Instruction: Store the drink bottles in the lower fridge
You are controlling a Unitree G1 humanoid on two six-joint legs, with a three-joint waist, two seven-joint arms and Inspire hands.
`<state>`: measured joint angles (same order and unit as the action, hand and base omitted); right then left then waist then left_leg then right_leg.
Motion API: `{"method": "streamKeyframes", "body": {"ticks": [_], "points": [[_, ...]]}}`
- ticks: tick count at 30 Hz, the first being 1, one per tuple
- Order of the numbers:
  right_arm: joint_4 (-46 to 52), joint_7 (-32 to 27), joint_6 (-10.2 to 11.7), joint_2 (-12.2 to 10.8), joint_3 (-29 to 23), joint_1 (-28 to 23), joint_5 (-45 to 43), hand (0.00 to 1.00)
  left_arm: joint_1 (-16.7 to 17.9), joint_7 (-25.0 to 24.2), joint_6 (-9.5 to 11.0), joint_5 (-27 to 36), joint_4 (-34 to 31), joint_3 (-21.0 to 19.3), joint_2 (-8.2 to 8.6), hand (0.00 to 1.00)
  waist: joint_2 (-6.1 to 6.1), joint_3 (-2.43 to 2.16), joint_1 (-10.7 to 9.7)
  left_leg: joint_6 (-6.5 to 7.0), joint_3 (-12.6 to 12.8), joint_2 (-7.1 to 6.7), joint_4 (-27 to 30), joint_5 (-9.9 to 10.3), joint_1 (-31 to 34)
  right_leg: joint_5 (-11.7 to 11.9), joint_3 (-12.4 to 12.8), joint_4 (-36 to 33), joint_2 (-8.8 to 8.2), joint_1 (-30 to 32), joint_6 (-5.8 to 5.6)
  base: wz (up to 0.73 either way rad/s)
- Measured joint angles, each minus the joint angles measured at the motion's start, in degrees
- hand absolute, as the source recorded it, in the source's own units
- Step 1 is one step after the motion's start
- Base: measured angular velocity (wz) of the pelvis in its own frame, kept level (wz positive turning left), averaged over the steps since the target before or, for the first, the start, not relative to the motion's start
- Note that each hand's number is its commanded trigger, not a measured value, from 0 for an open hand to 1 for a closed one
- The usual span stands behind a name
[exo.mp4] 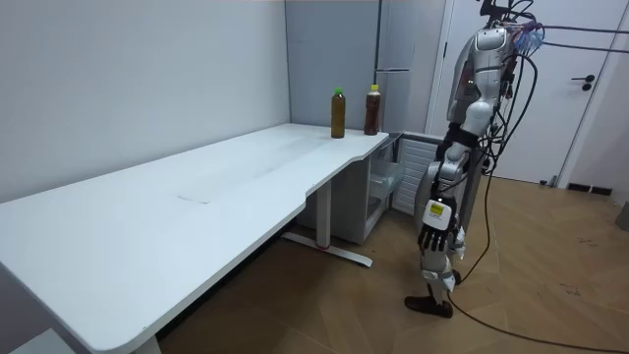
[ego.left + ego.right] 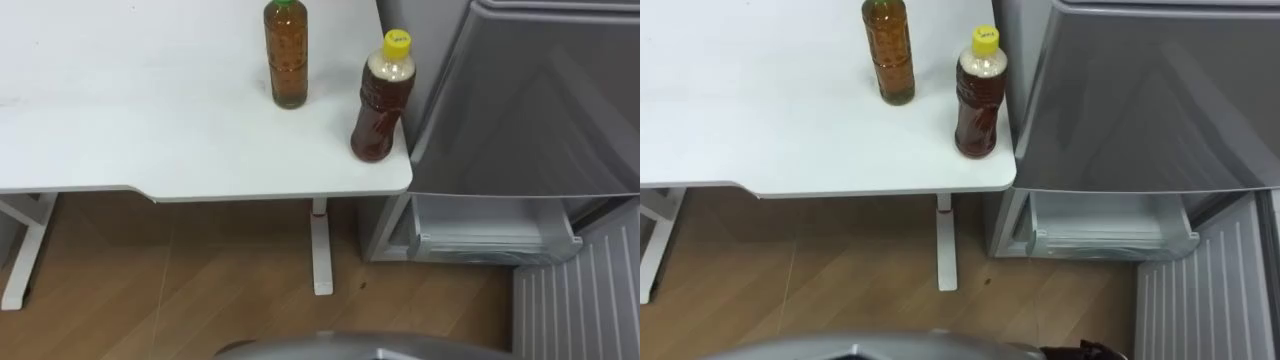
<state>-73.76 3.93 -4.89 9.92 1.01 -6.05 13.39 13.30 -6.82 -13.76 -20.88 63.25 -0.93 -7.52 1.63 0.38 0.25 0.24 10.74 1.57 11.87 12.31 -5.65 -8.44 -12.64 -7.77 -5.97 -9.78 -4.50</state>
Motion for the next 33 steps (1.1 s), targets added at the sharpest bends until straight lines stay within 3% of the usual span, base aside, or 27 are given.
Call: {"method": "streamKeyframes", "body": {"ticks": [8, 14, 20, 33], "points": [[0.8, 1.6, 0.7, 0.4, 0.7, -0.1, -0.6, 0.00, -0.5, -3.9, 0.2, 0.0, 0.5, 0.6, 0.07, 0.00, -0.38, -0.23, 0.0, 0.07, 0.1, 0.25, 0.9, 0.4, 1.0, 0.0, 0.1, -0.2, 0.18, 0.7, 0.00, 0.00], [0.7, 2.4, 2.4, 0.6, 1.7, -0.2, -1.1, 0.00, -1.6, -3.5, 2.1, 0.0, 0.9, 0.6, 0.05, 0.00, -0.34, -0.12, 0.1, 0.03, 0.0, 0.28, 1.0, 0.5, 1.0, 0.0, 0.0, -0.1, 0.24, 0.5, 0.00, 0.00], [0.1, 2.3, 2.3, 0.6, 1.5, -0.3, -0.9, 0.00, -0.8, -3.2, 2.2, 0.0, 0.9, 0.0, 0.05, 0.00, -0.10, 0.10, 0.0, 0.02, -0.1, 0.25, 0.8, 0.6, 0.1, 0.0, -0.1, 0.0, 0.23, -0.2, -0.03, 0.00], [0.0, 2.3, 1.6, 0.2, 2.1, -0.2, 0.1, 0.00, 0.1, -0.3, 2.1, 0.8, 0.9, 0.0, 0.12, 0.00, 0.79, 0.02, 0.1, 0.03, -0.3, -0.02, 0.8, 0.6, 0.3, -0.7, -0.4, 0.0, 0.04, -0.3, -0.09, 0.01]]}}
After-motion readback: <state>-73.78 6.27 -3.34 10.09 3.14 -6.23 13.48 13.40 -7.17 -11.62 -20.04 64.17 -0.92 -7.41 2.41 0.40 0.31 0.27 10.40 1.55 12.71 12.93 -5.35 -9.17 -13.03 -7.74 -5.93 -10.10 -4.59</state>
